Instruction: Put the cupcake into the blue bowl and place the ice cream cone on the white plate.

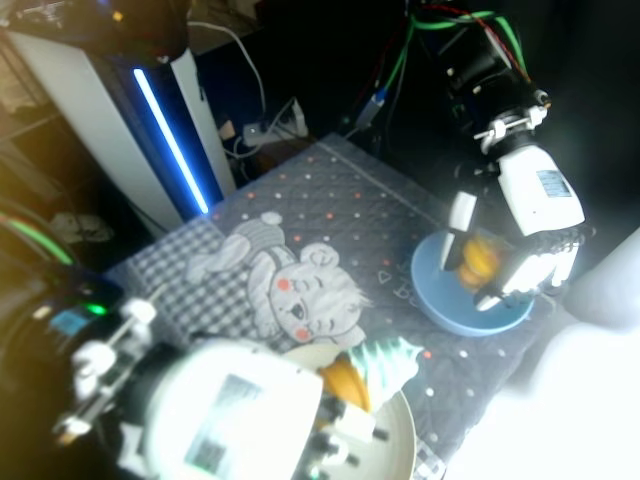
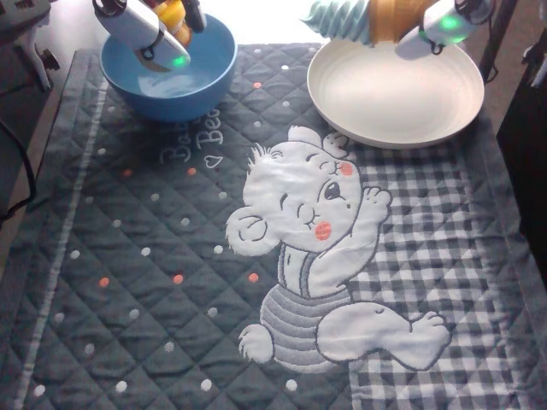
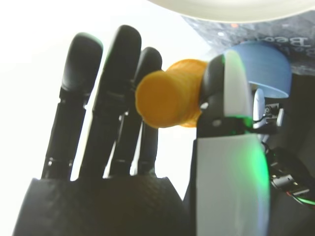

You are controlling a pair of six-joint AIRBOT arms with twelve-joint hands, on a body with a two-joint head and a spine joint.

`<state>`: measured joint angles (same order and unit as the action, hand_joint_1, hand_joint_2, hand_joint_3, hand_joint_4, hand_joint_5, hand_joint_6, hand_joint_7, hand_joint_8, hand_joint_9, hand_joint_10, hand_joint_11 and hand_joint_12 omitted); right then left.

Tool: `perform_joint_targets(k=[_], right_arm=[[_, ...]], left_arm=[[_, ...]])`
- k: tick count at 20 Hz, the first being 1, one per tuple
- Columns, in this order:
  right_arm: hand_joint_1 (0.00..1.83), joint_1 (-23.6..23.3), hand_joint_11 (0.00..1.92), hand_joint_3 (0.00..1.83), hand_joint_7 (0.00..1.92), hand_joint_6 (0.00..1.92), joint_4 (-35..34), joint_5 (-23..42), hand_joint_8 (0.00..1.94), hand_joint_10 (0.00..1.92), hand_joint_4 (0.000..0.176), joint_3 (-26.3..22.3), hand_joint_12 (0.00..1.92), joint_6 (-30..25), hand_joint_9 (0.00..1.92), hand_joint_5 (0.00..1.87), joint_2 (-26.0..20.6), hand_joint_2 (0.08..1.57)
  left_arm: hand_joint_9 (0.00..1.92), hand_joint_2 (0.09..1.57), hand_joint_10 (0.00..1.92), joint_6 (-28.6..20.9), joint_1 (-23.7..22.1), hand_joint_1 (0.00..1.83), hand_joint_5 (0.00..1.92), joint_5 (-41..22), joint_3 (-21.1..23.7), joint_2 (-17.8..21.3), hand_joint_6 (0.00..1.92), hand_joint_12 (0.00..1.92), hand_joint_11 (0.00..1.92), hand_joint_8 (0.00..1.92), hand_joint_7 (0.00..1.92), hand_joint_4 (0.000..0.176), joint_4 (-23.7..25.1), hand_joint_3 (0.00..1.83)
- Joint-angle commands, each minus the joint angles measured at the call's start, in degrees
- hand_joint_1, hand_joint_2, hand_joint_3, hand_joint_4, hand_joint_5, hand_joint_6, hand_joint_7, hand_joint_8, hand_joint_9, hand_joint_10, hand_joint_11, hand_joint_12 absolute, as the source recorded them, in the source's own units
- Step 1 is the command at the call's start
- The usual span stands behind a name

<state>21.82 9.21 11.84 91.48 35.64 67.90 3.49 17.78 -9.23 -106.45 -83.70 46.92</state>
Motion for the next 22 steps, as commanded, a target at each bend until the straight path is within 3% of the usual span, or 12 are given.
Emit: perform_joint_targets(k=[1, 2, 3, 5, 6, 8, 10, 14, 17, 19, 21, 22], right_arm=[[1.25, -1.14, 1.03, 0.00, 1.16, 0.99, -0.90, 5.96, 0.64, 0.00, 0.000, 0.34, 1.22, -0.45, 1.43, 1.02, -0.09, 1.07], [1.18, -1.14, 0.56, 0.00, 0.94, 0.94, -0.90, 5.75, 0.28, 0.00, 0.000, 0.45, 1.41, -0.45, 1.06, 1.01, -0.09, 1.09], [1.11, -1.14, 0.30, 0.00, 0.82, 0.35, -0.90, 5.61, 0.10, 0.00, 0.000, 0.57, 1.39, -0.45, 0.82, 0.80, -0.08, 0.99], [0.88, -1.13, 0.16, 0.00, 0.61, 0.02, -0.90, 5.54, 0.00, 0.00, 0.000, 0.58, 1.31, -0.45, 0.57, 0.46, -0.12, 0.85], [0.87, -1.13, 0.10, 0.00, 0.47, 0.00, -0.90, 5.54, 0.00, 0.00, 0.002, 0.56, 1.35, -0.45, 0.50, 0.38, -0.13, 0.83], [0.86, -1.13, 0.10, 0.00, 0.29, 0.00, -0.89, 5.55, 0.00, 0.01, 0.043, 0.41, 1.39, -0.45, 0.47, 0.25, -0.13, 0.80], [0.84, -1.13, 0.00, 0.00, 0.16, 0.00, -0.89, 5.55, 0.00, 0.00, 0.085, 0.33, 1.19, -0.45, 0.27, 0.15, -0.18, 0.78], [0.82, -1.12, 0.00, 0.00, 0.19, 0.00, -0.88, 5.55, 0.00, 0.01, 0.088, 0.22, 1.24, -0.45, 0.33, 0.11, -0.21, 0.75], [0.83, -1.12, 0.03, 0.00, 0.18, 0.01, -0.84, 5.60, 0.02, 0.02, 0.066, 0.04, 1.15, -0.45, 0.32, 0.12, -0.16, 0.76], [0.83, -1.12, 0.00, 0.00, 0.17, 0.00, -0.80, 5.76, 0.00, 0.00, 0.072, -0.10, 1.18, -0.45, 0.29, 0.11, -0.12, 0.76], [0.86, -1.12, 0.00, 0.00, 0.04, 0.00, -0.69, 6.45, 0.00, 0.00, 0.074, -0.62, 0.97, -0.44, 0.22, 0.08, -0.26, 0.76], [0.85, -1.12, 0.00, 0.00, 0.15, 0.00, -0.57, 7.20, 0.02, 0.00, 0.099, -1.28, 0.84, -0.44, 0.23, 0.11, -0.66, 0.74]], left_arm=[[0.94, 1.09, 0.48, -0.24, -0.55, 1.22, 1.01, -4.30, 0.18, -0.07, 0.92, 0.87, 0.78, 0.37, 0.86, 0.000, -0.79, 0.00], [0.79, 1.00, 0.18, -0.24, -0.45, 1.25, 0.85, -4.41, 0.19, -0.08, 0.39, 0.75, 0.58, 0.11, 0.78, 0.000, -0.77, 0.00], [0.72, 0.97, 0.05, -0.24, -0.37, 1.24, 0.84, -4.59, 0.20, -0.11, 0.14, 0.67, 0.50, 0.03, 0.73, 0.000, -0.75, 0.00], [0.54, 0.94, 0.00, -0.24, -0.33, 1.15, 0.72, -4.93, 0.26, -0.13, 0.02, 0.58, 0.33, 0.00, 0.58, 0.000, -0.73, 0.00], [0.50, 0.91, 0.00, -0.24, -0.36, 1.12, 0.69, -5.12, 0.29, -0.12, 0.00, 0.60, 0.21, 0.00, 0.55, 0.000, -0.72, 0.00], [0.49, 0.90, 0.00, -0.24, -0.59, 1.08, 0.65, -5.45, 0.51, -0.09, 0.00, 0.78, 0.15, 0.00, 0.54, 0.000, -0.43, 0.00], [0.47, 0.90, 0.00, -0.24, -0.86, 1.06, 0.65, -5.57, 0.77, -0.05, 0.00, 0.79, 0.09, 0.00, 0.54, 0.000, 0.10, 0.00], [0.54, 0.87, 0.00, -0.24, -1.03, 1.09, 0.65, -6.09, 1.46, 0.31, 0.00, 0.86, 0.20, 0.00, 0.55, 0.000, 0.77, 0.00], [0.56, 0.85, 0.00, -0.24, -1.29, 1.15, 0.68, -6.81, 1.79, 0.46, 0.00, 0.66, 0.33, 0.00, 0.58, 0.000, 0.93, 0.00], [0.56, 0.86, 0.00, -0.24, -1.62, 1.13, 0.66, -7.12, 2.10, 0.65, 0.00, 0.60, 0.37, 0.00, 0.57, 0.000, 1.23, 0.00], [0.55, 0.84, 0.00, -0.24, -1.76, 1.16, 0.65, -7.75, 2.69, 1.26, 0.00, 0.58, 0.34, 0.00, 0.57, 0.000, 1.24, 0.00], [0.47, 0.83, 0.00, -0.25, -1.92, 1.13, 0.59, -8.34, 3.12, 1.79, 0.00, 0.54, 0.28, 0.00, 0.52, 0.013, 1.24, 0.00]])
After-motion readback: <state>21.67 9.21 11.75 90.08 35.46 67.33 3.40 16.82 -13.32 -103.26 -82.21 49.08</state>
